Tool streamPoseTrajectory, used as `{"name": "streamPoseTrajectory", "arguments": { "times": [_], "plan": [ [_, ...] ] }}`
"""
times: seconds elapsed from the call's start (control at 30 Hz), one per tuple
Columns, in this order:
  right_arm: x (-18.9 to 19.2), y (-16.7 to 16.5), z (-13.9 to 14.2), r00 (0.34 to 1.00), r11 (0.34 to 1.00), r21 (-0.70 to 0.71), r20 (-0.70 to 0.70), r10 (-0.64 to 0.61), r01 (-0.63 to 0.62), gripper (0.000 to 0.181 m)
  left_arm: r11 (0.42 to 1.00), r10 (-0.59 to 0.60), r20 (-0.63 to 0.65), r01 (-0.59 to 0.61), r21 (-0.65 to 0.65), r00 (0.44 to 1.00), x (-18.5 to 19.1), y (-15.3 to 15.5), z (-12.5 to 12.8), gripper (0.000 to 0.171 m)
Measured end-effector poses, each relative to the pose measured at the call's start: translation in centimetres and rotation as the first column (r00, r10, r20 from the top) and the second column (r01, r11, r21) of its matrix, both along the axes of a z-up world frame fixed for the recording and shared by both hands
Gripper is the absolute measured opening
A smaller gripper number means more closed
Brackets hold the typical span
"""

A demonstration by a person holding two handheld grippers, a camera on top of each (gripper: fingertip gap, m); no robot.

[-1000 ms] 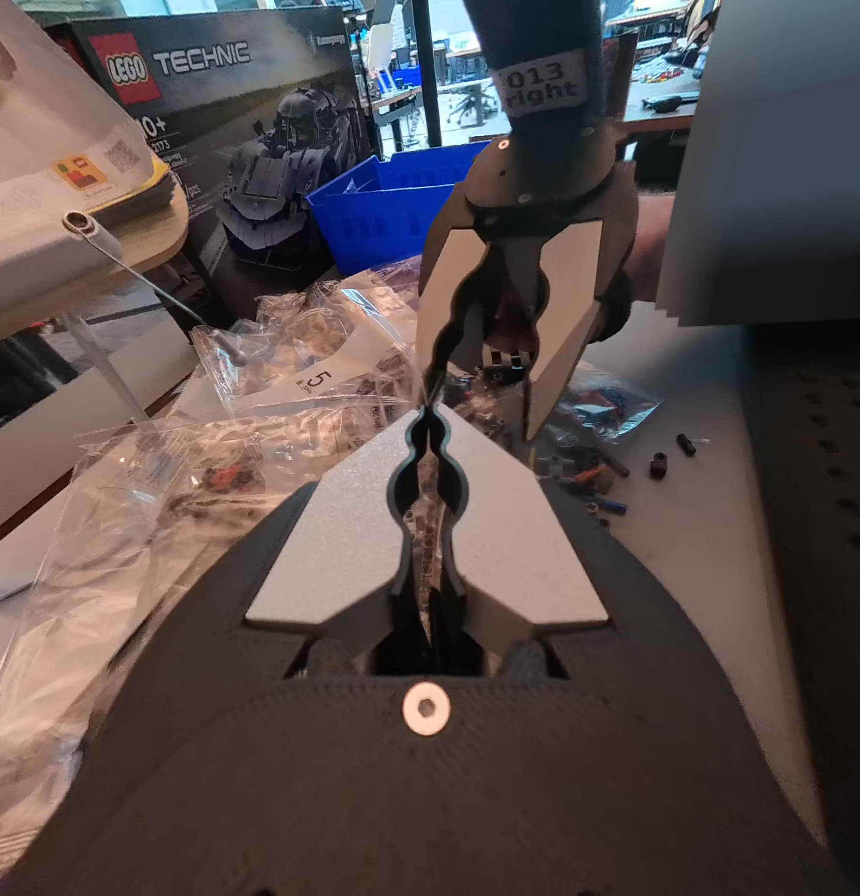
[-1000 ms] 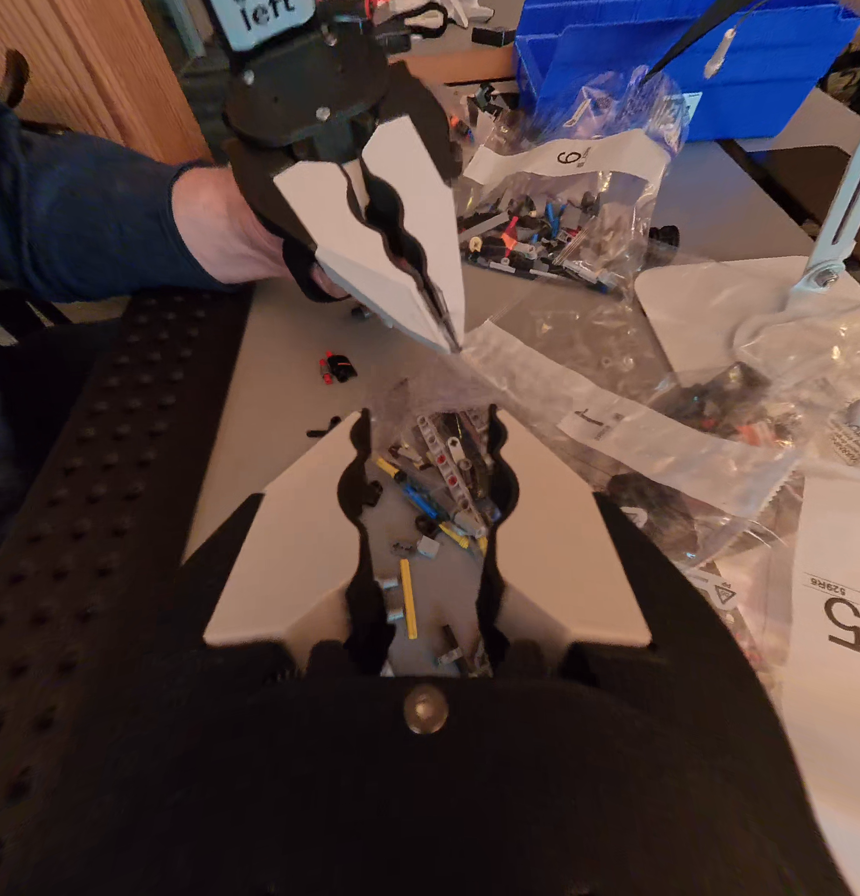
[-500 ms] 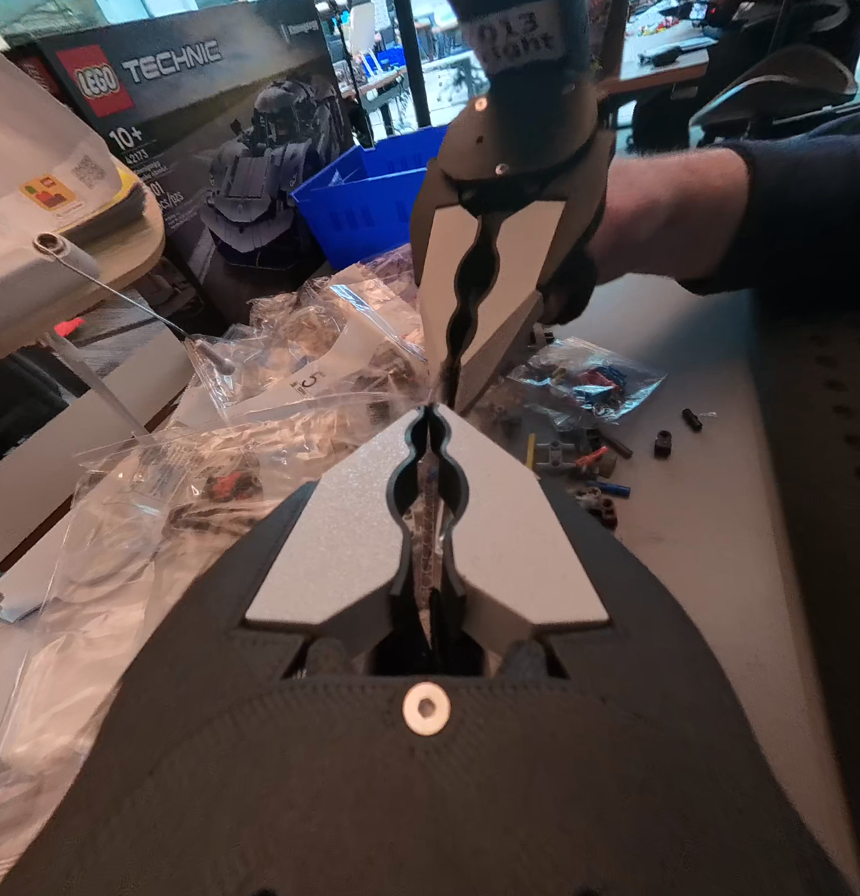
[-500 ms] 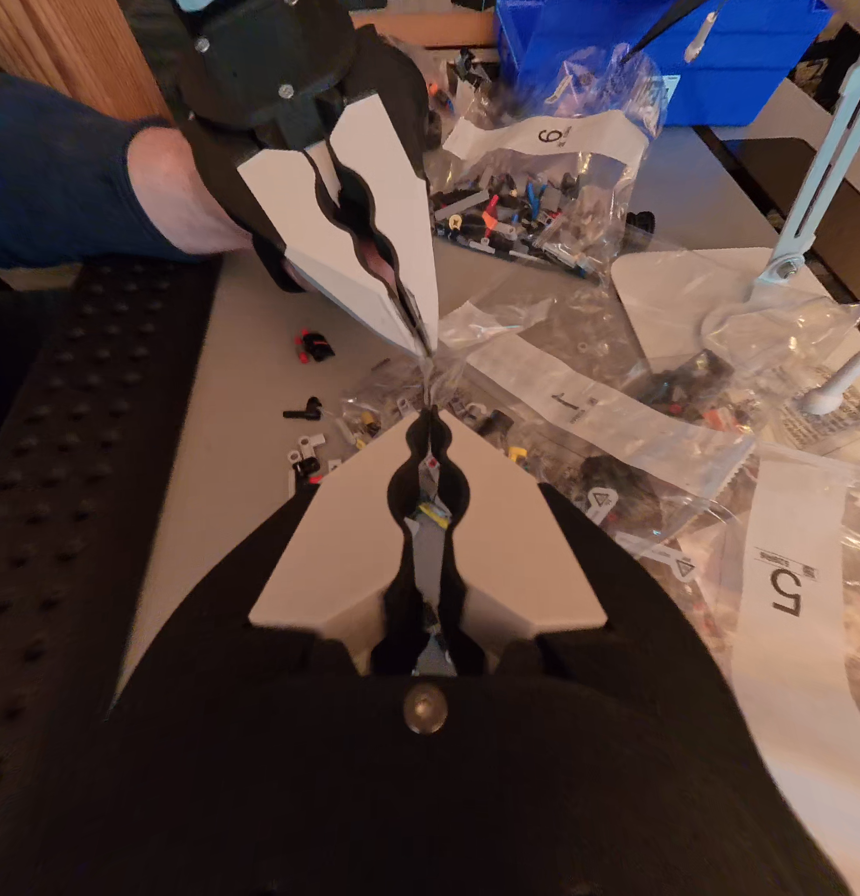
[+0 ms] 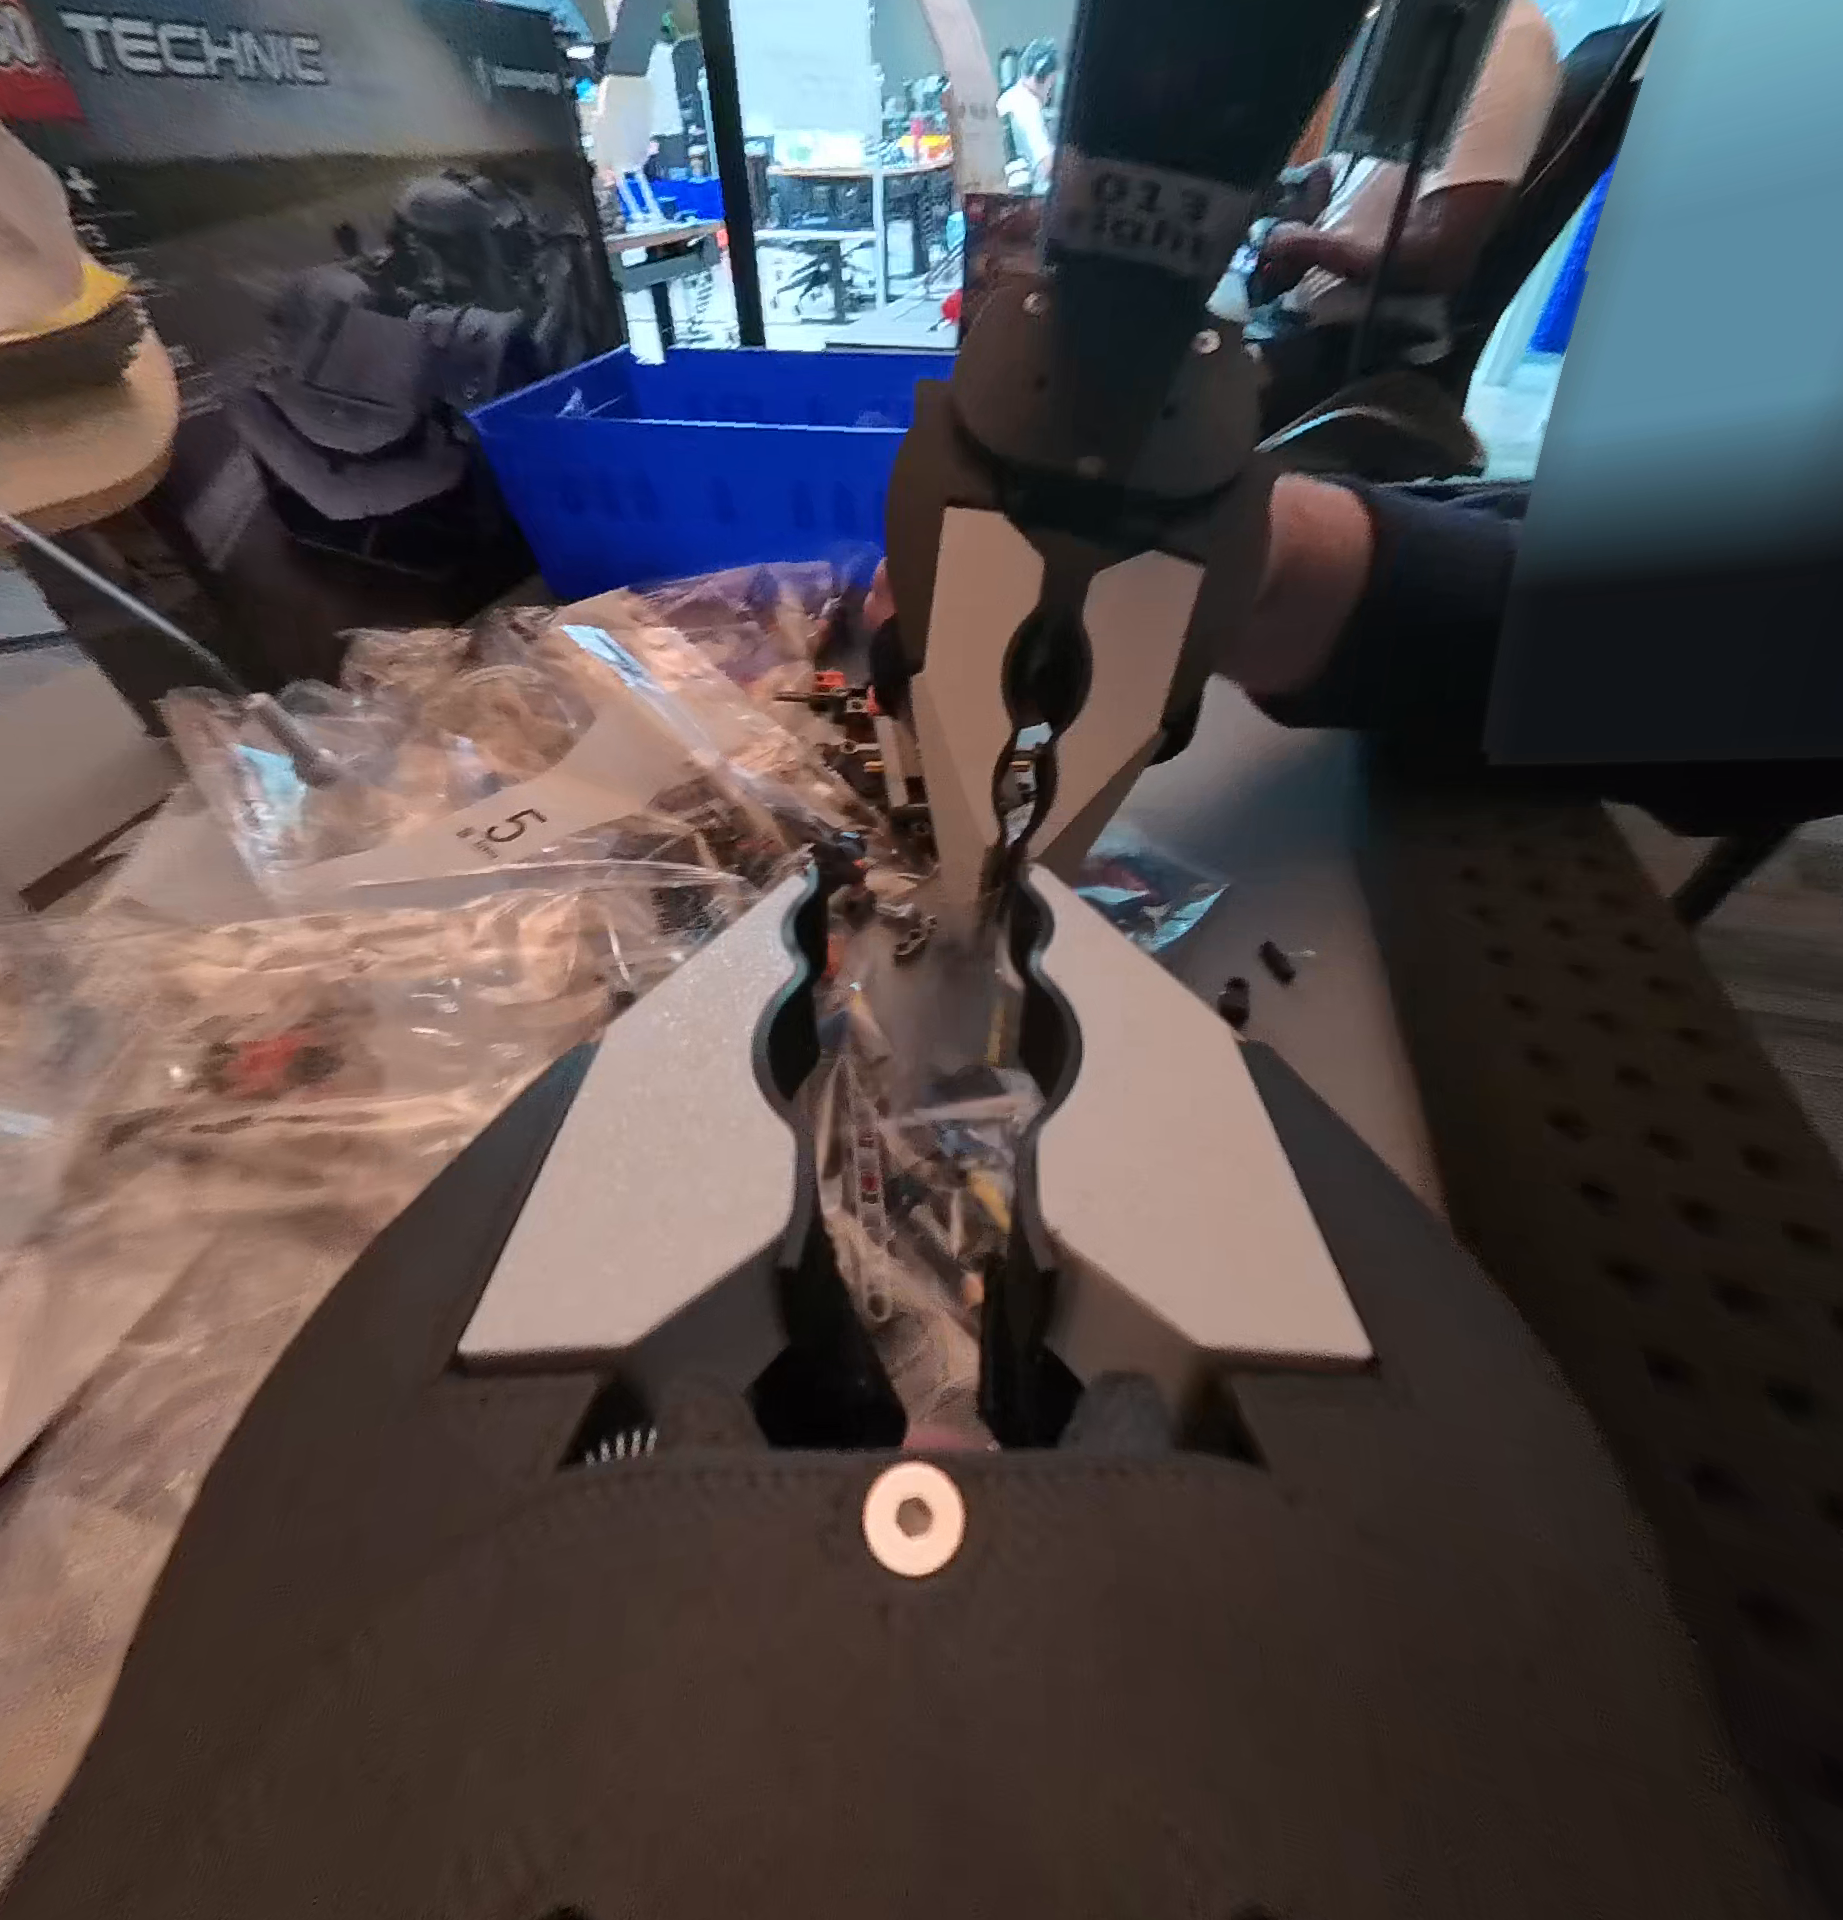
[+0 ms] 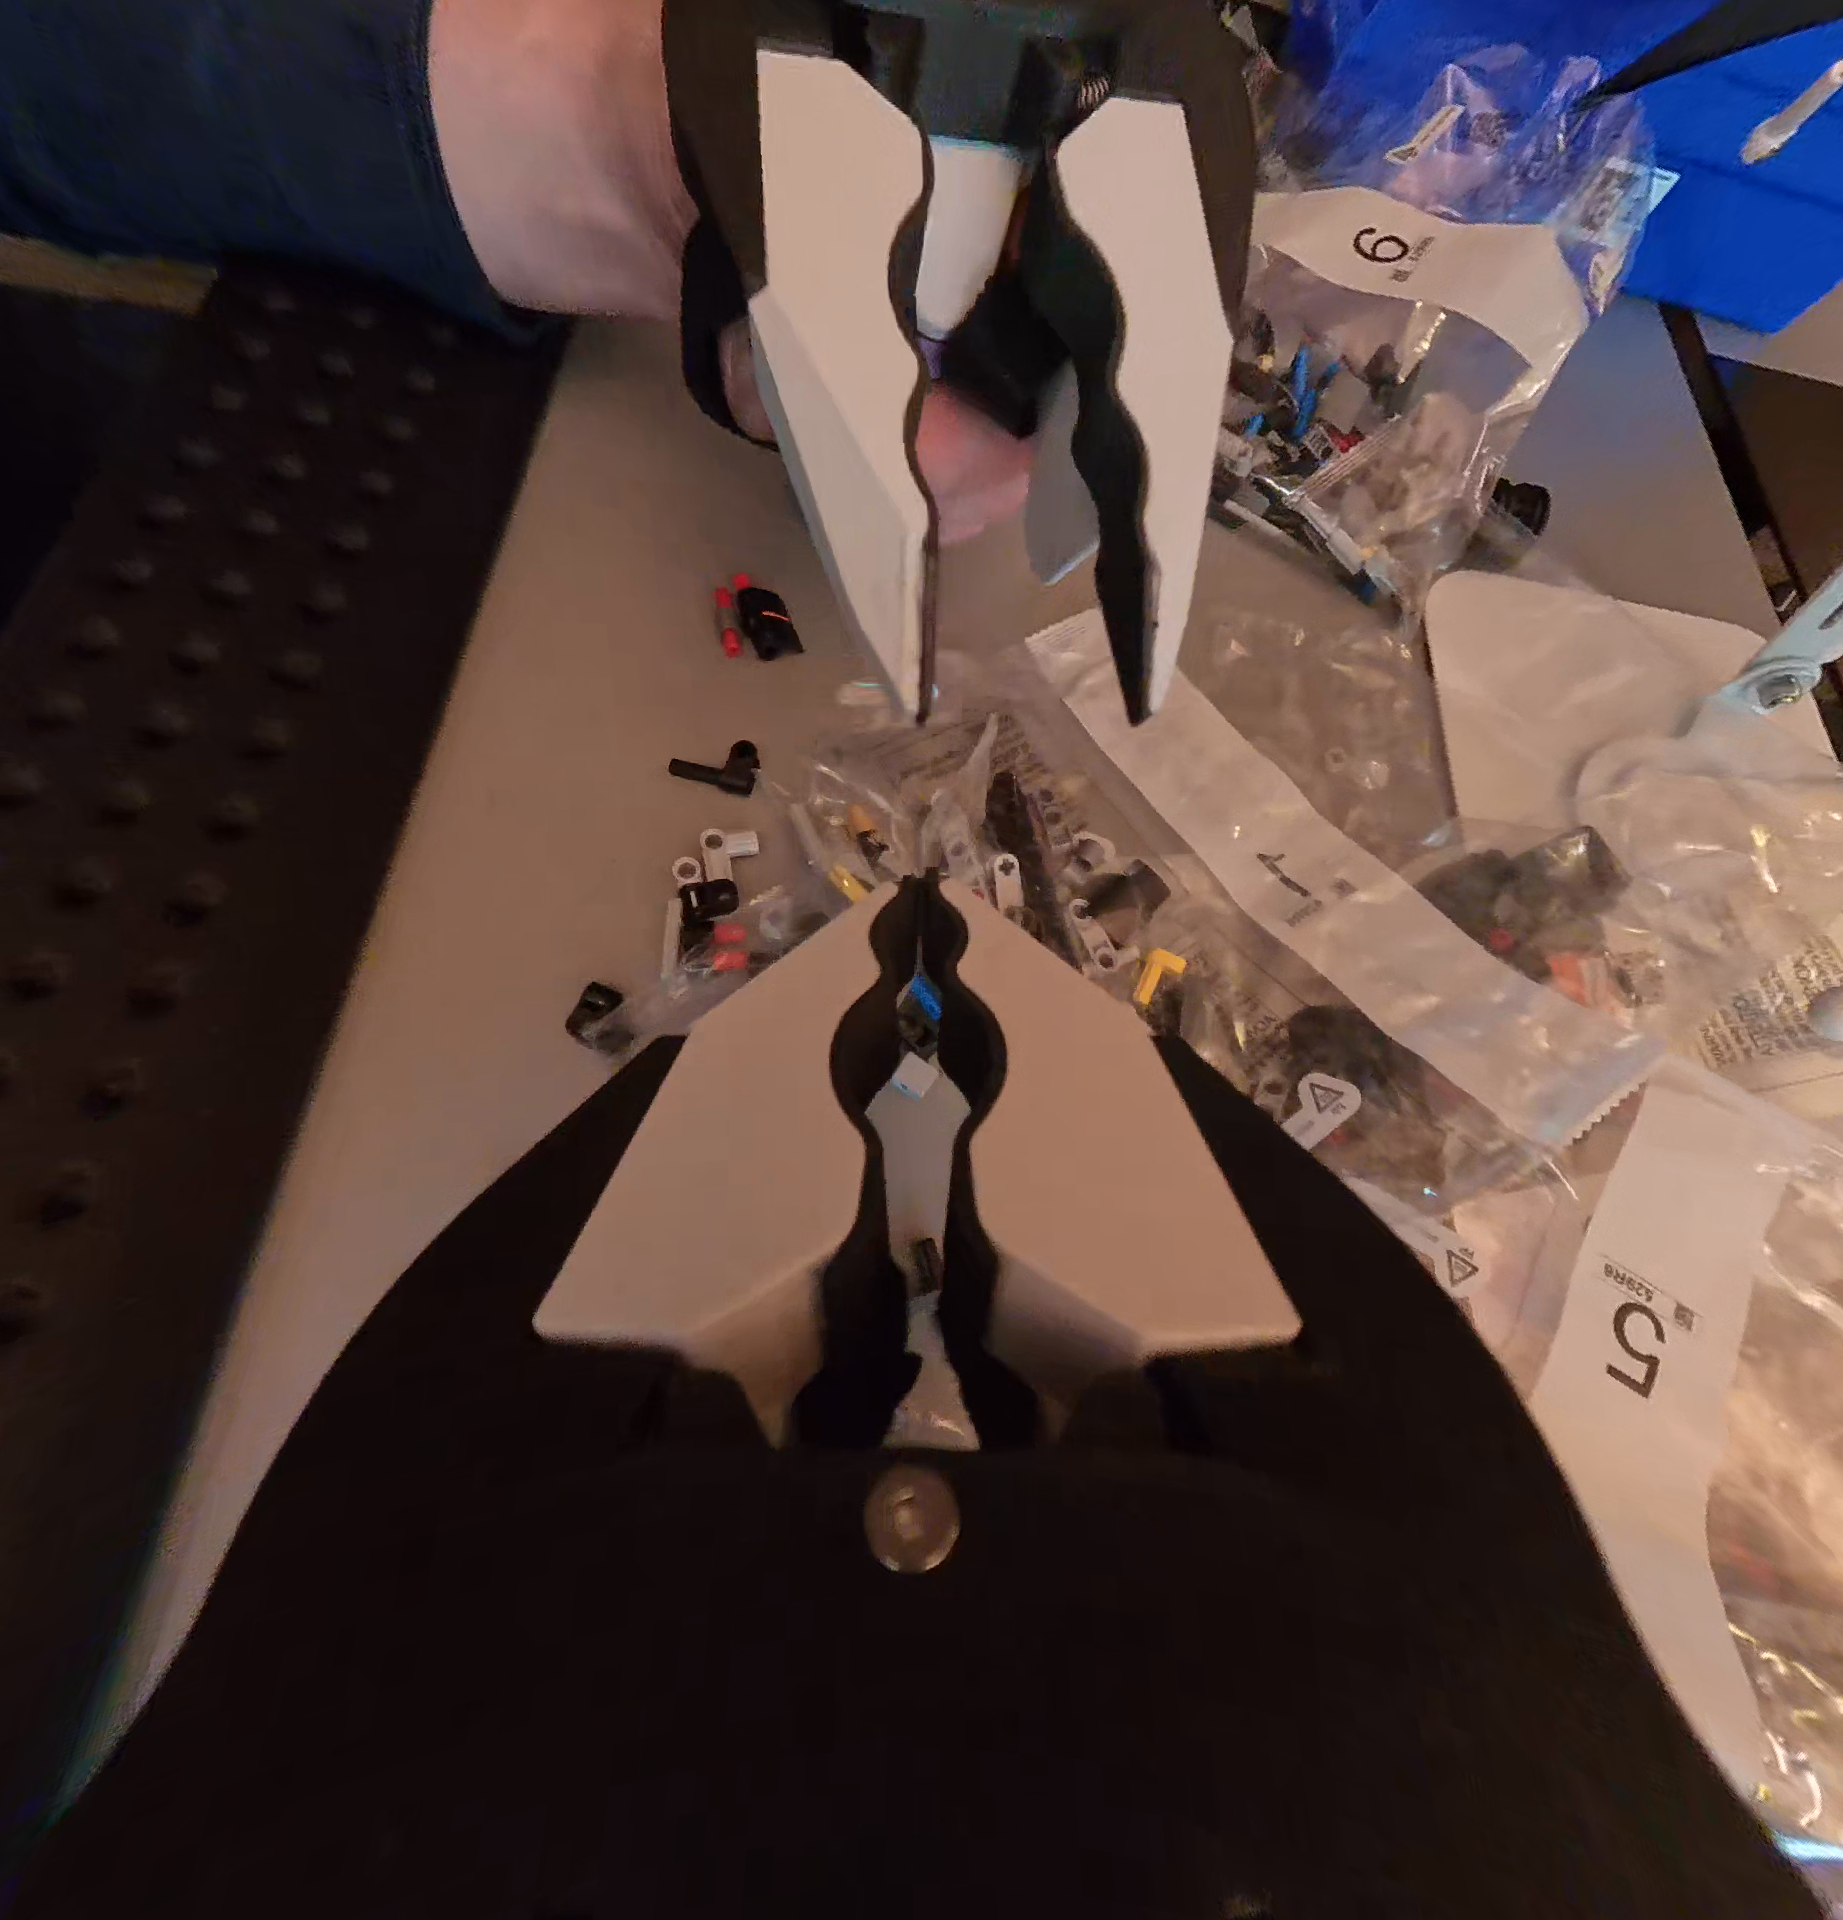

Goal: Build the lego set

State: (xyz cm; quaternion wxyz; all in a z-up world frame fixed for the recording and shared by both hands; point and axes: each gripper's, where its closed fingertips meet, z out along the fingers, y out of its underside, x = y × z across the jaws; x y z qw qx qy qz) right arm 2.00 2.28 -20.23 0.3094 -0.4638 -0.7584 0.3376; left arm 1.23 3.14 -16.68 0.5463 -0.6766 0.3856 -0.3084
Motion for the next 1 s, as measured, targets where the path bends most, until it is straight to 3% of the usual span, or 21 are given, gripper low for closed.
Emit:
{"name": "streamPoseTrajectory", "arguments": {
  "times": [0.33,0.63,0.77,0.87,1.0],
  "plan": [
    [0.1,1.5,0.5,0.997,0.995,-0.056,-0.013,-0.078,0.077,0.0,1.0,-0.017,-0.151,0.017,-0.004,0.988,0.4,-0.6,-2.0,0.036],
    [-0.1,2.7,0.1,0.988,0.982,-0.107,0.013,-0.154,0.155,0.0,0.984,0.017,-0.151,0.01,0.18,0.988,1.3,-0.9,0.3,0.042],
    [-0.3,2.8,0.3,0.986,0.977,-0.135,0.006,-0.164,0.164,0.0,0.982,0.035,-0.263,0.016,0.189,0.964,1.7,-0.7,-1.6,0.041],
    [-0.4,2.7,0.5,0.986,0.976,-0.142,-0.001,-0.164,0.162,0.0,0.975,0.102,-0.337,-0.027,0.22,0.936,1.5,0.2,-2.5,0.028],
    [-0.5,2.6,0.5,0.987,0.977,-0.141,-0.003,-0.164,0.162,0.0,0.969,0.144,-0.328,-0.065,0.239,0.934,1.1,0.7,-2.3,0.015]
  ]
}}
